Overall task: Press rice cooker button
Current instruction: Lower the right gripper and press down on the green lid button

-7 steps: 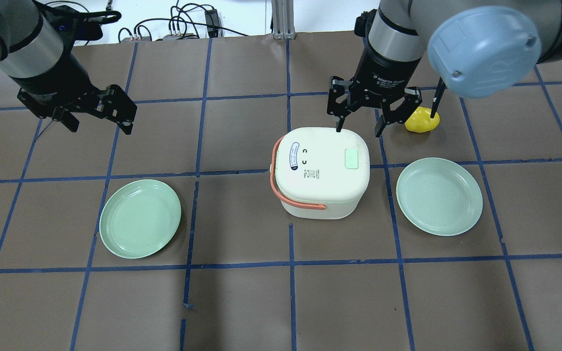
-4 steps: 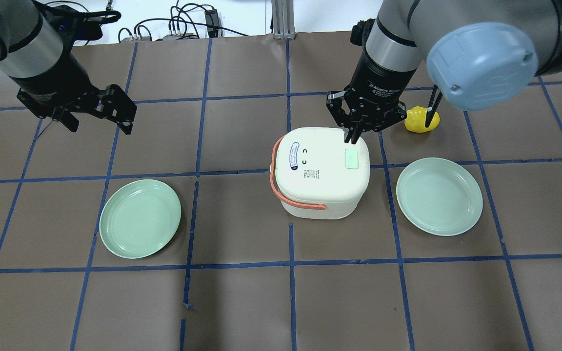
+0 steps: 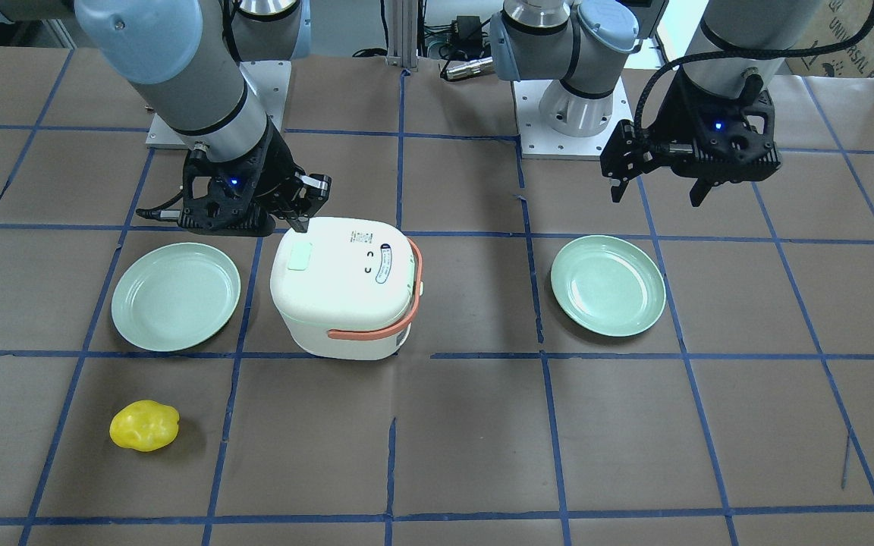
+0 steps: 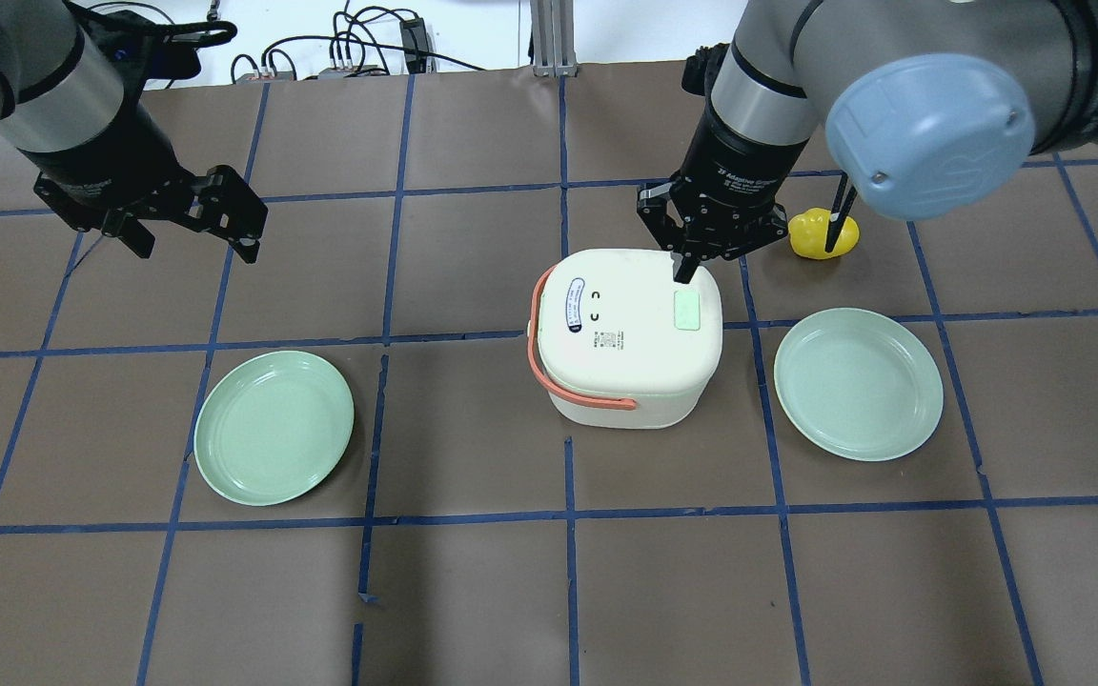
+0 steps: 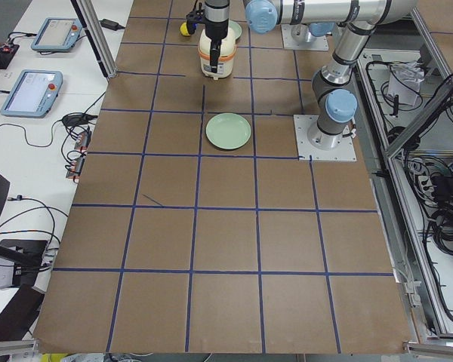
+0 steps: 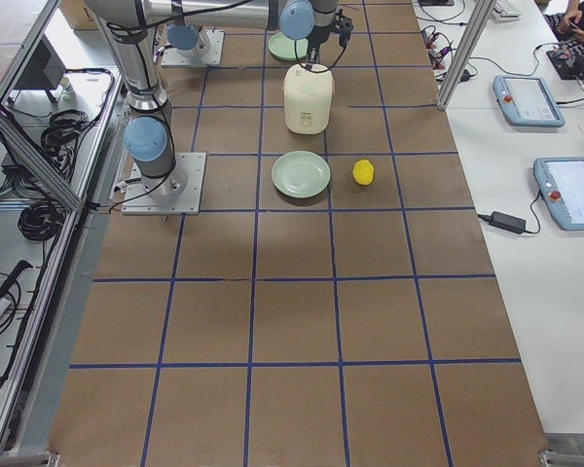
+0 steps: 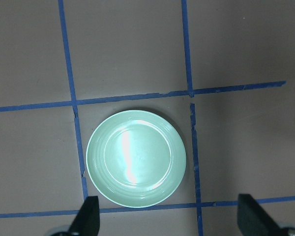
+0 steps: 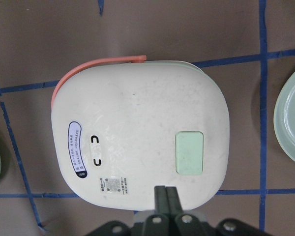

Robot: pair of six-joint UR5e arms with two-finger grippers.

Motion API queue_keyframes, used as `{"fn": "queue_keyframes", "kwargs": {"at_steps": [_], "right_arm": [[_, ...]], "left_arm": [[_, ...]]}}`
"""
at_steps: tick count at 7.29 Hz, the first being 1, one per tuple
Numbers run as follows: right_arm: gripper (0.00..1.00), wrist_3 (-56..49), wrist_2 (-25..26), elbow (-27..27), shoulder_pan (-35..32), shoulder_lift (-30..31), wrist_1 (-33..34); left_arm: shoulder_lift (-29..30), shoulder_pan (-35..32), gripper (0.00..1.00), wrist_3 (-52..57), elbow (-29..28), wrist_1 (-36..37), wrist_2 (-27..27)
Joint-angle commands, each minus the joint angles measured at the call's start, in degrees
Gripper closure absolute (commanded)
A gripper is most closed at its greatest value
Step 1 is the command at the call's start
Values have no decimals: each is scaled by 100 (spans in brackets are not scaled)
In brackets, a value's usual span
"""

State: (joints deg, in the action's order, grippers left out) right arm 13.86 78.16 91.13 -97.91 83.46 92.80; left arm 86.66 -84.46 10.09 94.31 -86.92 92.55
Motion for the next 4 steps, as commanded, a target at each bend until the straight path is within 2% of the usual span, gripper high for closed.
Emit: {"fn": "queue_keyframes", "kwargs": {"at_steps": [1,4], "right_arm": [[92,3,-2,105,0,29,-16],[92,-33,-2,334,0,56,89]], "left_arm": [[0,0,0,-7,0,0,0],[0,0,0,-7,0,0,0]]}}
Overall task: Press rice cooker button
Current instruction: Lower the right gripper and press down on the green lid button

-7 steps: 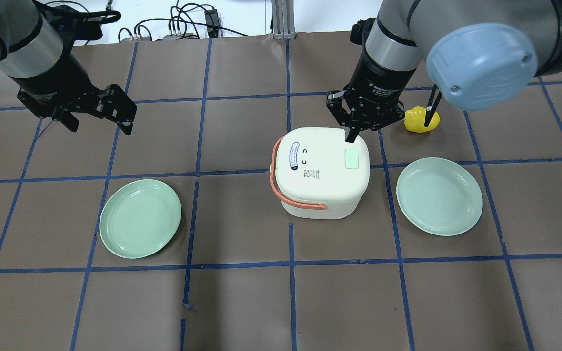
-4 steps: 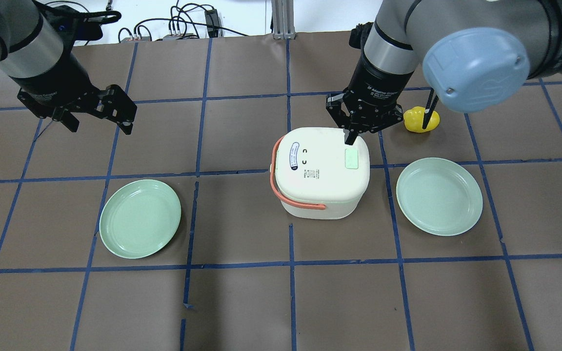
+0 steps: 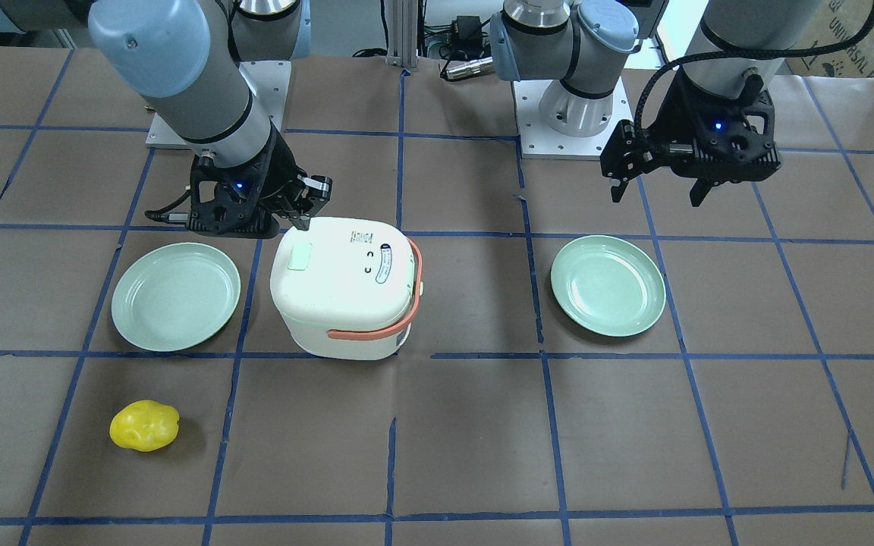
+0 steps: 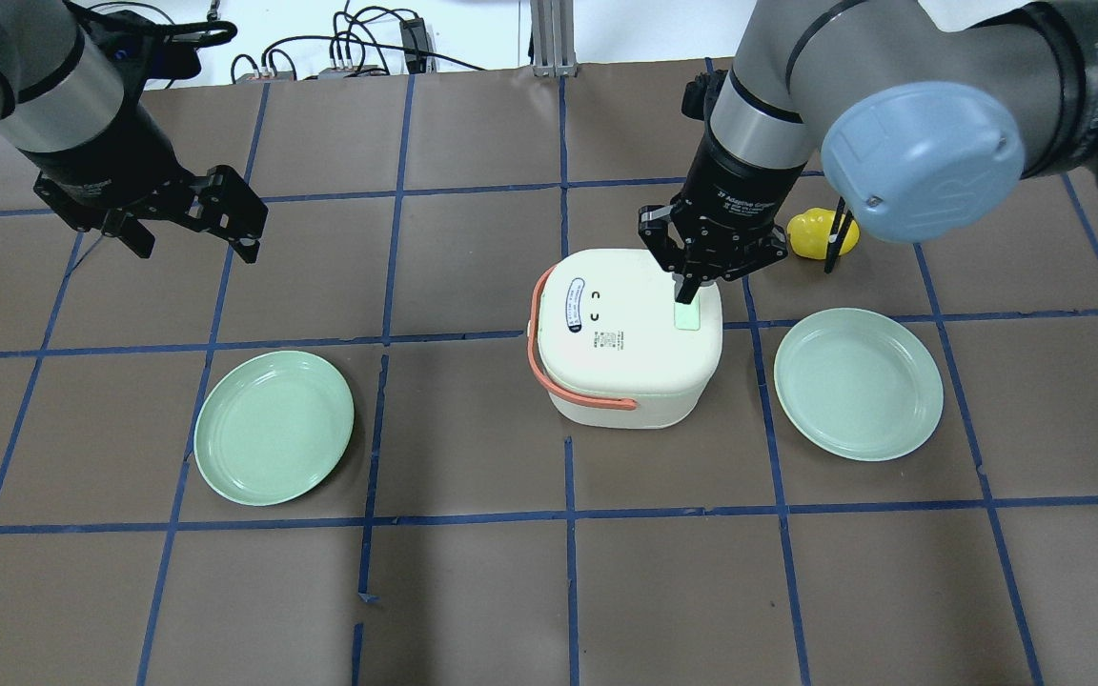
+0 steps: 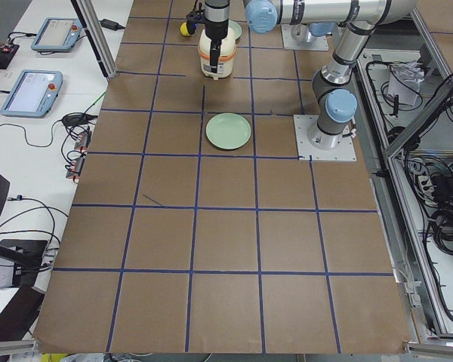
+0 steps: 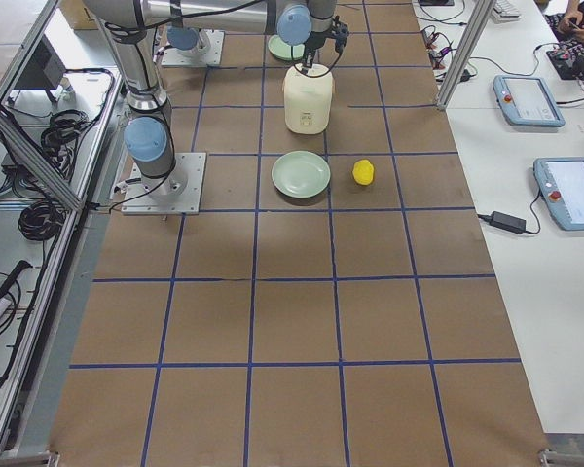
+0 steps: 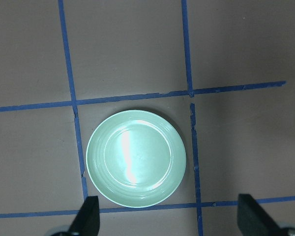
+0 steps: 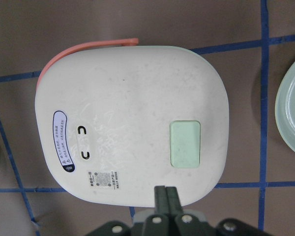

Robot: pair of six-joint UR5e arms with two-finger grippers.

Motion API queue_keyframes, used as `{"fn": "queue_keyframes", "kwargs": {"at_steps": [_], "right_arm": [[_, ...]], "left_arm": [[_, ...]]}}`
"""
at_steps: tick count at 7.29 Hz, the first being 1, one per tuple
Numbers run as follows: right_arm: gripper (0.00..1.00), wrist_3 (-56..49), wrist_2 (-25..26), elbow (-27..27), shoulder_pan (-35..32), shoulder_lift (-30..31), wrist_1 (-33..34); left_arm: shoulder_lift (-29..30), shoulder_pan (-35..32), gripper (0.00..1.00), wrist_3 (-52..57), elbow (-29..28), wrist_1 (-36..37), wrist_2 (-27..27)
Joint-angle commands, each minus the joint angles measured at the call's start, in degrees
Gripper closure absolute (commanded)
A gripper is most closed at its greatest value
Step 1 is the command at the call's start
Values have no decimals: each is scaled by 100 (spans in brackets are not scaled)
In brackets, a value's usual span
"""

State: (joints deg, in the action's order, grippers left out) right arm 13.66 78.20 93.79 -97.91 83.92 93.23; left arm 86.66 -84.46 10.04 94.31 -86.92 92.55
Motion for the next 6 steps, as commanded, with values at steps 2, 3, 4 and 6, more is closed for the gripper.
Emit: {"fn": "queue_keyframes", "kwargs": {"at_steps": [2,3,4,6], "right_arm": [[92,-108,3,87,0,-51,90],[92,-187,3,96,9,-86,273],[92,-153,-6,87,9,-86,292],[92,-197,29,96,9,-104,284]], "left_arm": [[0,9,0,-2,0,0,0],[0,0,0,6,0,0,0],[0,0,0,-2,0,0,0],[0,0,0,-2,0,0,0]]}}
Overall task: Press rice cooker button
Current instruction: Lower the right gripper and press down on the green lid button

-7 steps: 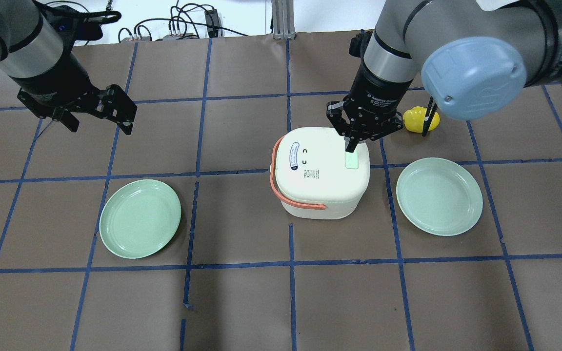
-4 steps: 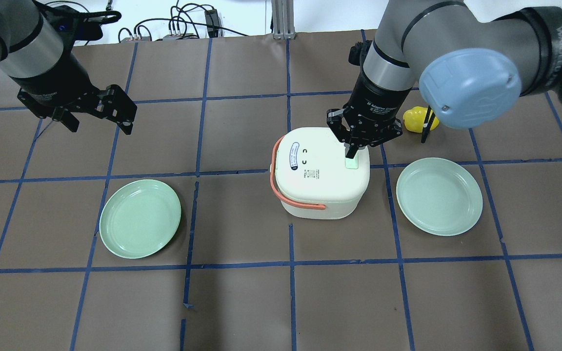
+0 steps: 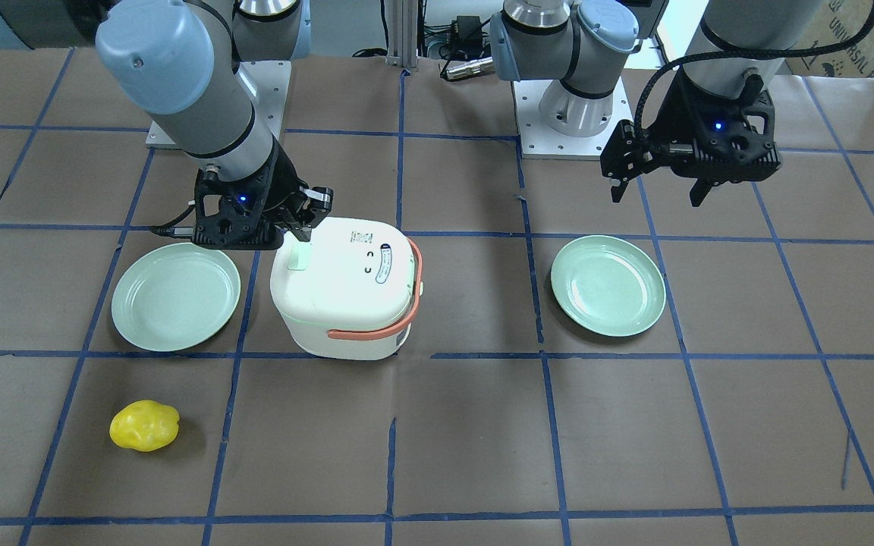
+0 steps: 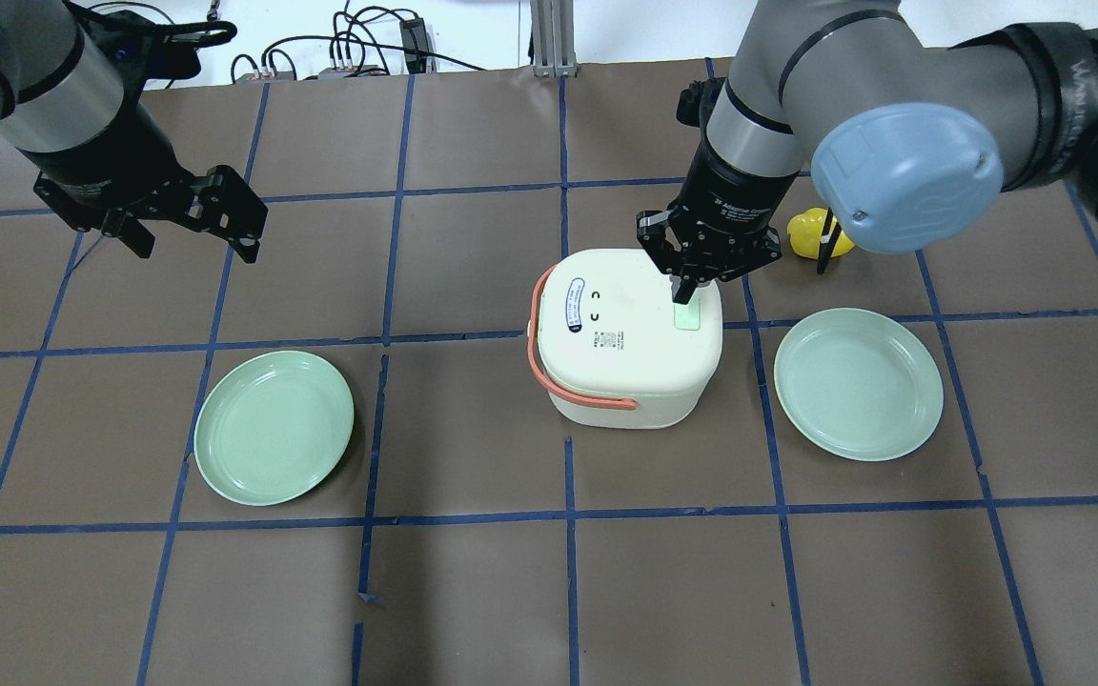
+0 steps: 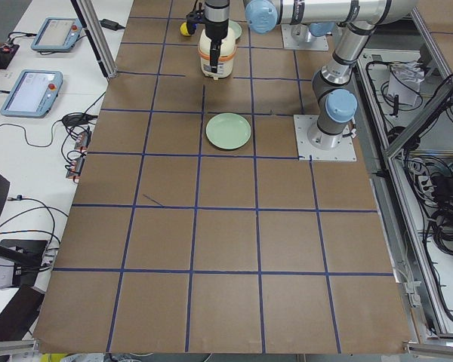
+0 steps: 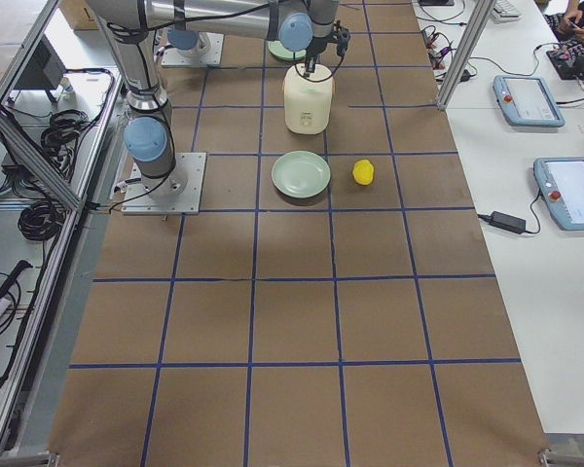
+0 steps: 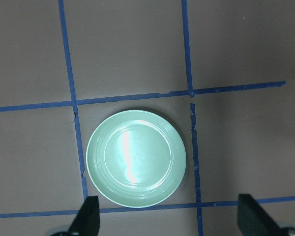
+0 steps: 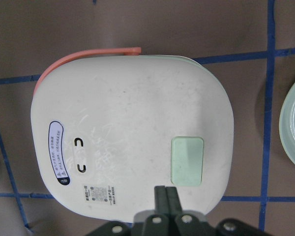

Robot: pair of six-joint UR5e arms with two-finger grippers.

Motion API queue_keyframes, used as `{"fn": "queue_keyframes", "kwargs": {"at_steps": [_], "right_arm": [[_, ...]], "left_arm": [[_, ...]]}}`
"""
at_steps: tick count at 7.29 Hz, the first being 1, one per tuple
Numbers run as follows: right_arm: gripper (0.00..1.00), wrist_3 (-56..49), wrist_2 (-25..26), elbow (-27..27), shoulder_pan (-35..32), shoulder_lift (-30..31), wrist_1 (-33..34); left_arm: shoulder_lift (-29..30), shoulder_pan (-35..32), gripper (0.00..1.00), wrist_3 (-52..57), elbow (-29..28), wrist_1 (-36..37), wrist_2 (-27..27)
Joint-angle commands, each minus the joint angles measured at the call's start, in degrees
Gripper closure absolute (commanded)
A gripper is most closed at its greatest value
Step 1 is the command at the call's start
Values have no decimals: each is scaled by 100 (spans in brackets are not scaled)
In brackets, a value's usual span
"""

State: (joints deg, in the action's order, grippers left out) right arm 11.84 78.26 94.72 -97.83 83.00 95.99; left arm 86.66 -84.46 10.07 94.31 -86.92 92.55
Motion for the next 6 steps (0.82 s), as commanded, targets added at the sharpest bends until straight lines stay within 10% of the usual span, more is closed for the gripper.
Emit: {"fn": "queue_keyframes", "kwargs": {"at_steps": [1,6], "right_arm": [[92,-23,57,99,18,-21,16],[92,3,102,354,36,-21,499]], "left_arm": [[0,0,0,-5,0,0,0],[0,0,0,-5,0,0,0]]}}
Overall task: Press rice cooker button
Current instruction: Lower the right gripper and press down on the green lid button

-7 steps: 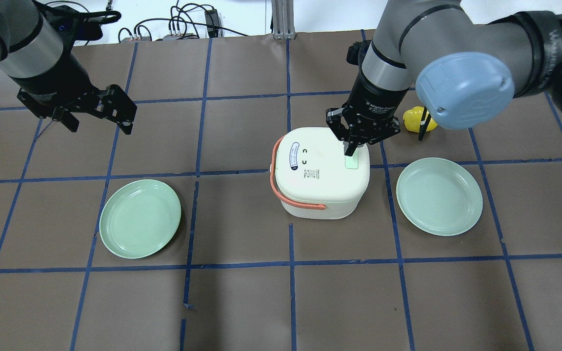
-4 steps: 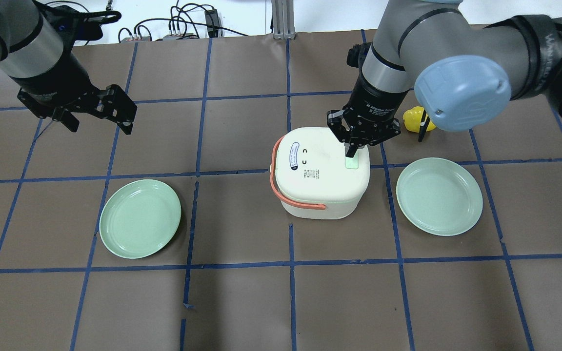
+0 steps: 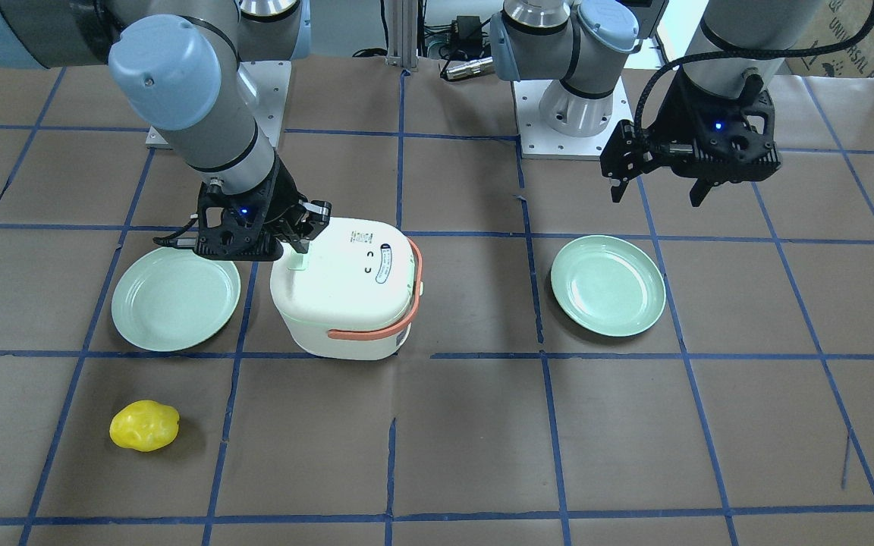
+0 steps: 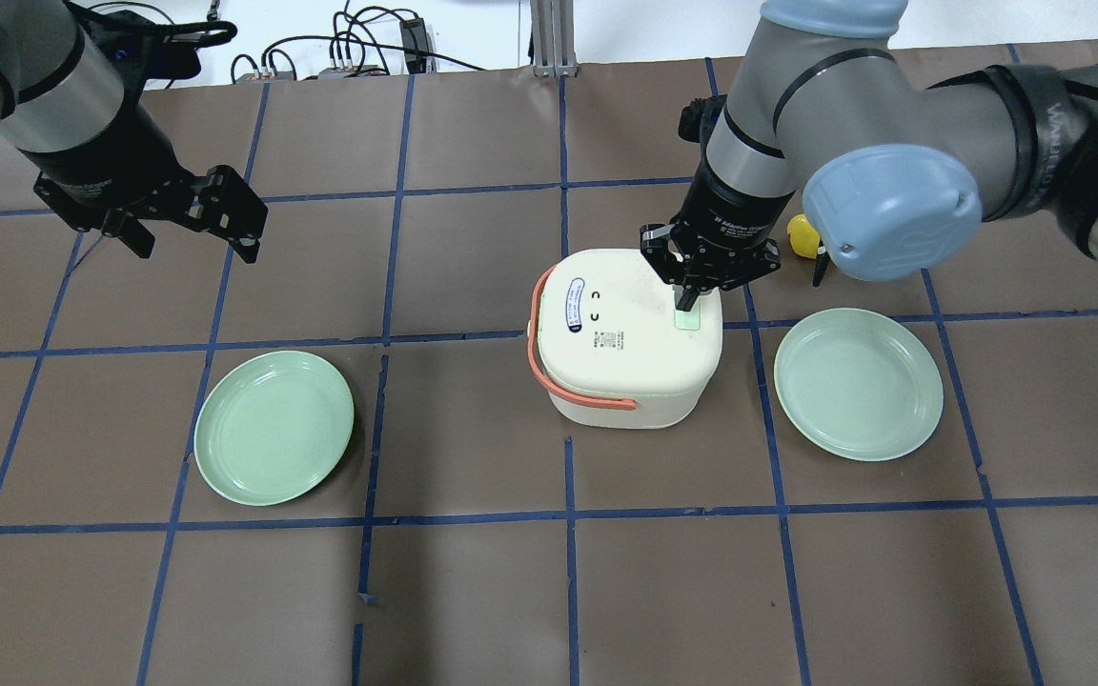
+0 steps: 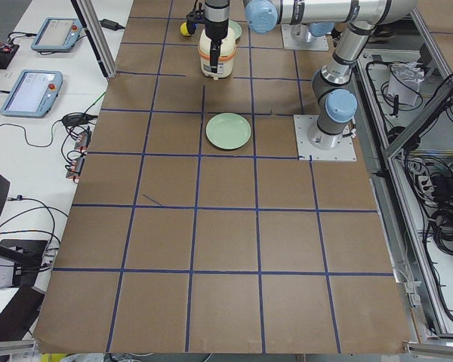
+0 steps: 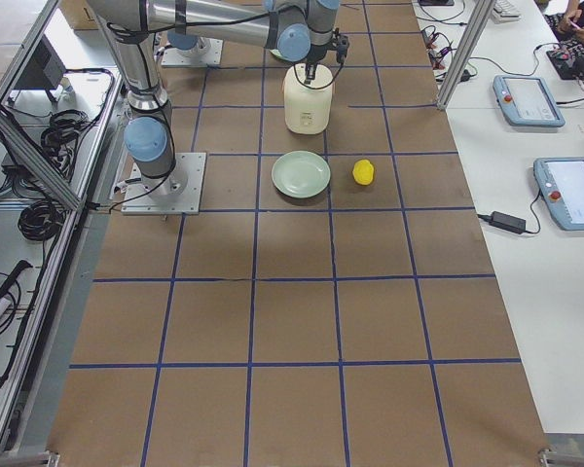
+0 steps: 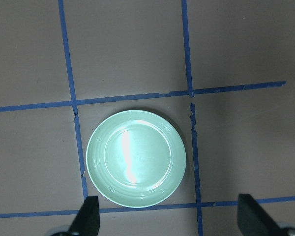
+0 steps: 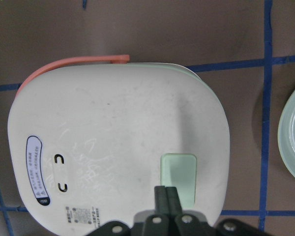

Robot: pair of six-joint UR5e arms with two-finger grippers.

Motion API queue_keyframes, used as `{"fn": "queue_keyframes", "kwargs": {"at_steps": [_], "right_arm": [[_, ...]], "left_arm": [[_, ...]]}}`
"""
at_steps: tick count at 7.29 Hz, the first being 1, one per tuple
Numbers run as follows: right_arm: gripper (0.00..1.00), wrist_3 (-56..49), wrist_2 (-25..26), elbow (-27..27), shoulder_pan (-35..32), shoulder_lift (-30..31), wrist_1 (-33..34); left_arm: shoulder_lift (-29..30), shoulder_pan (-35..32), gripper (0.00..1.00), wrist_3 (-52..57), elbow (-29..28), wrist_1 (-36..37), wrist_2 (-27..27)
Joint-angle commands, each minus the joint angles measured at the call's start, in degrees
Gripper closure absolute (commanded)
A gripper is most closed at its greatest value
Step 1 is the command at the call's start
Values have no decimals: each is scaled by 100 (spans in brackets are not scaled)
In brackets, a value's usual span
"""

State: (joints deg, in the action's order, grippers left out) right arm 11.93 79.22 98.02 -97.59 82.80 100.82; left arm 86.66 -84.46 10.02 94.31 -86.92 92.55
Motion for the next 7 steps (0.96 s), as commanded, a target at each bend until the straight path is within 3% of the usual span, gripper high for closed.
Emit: {"fn": "queue_keyframes", "kwargs": {"at_steps": [1,7], "right_arm": [[92,-24,5,42,73,-1,8],[91,55,120,104,39,-28,16]], "left_arm": [[0,0,0,0,0,0,0],[0,0,0,8,0,0,0]]}}
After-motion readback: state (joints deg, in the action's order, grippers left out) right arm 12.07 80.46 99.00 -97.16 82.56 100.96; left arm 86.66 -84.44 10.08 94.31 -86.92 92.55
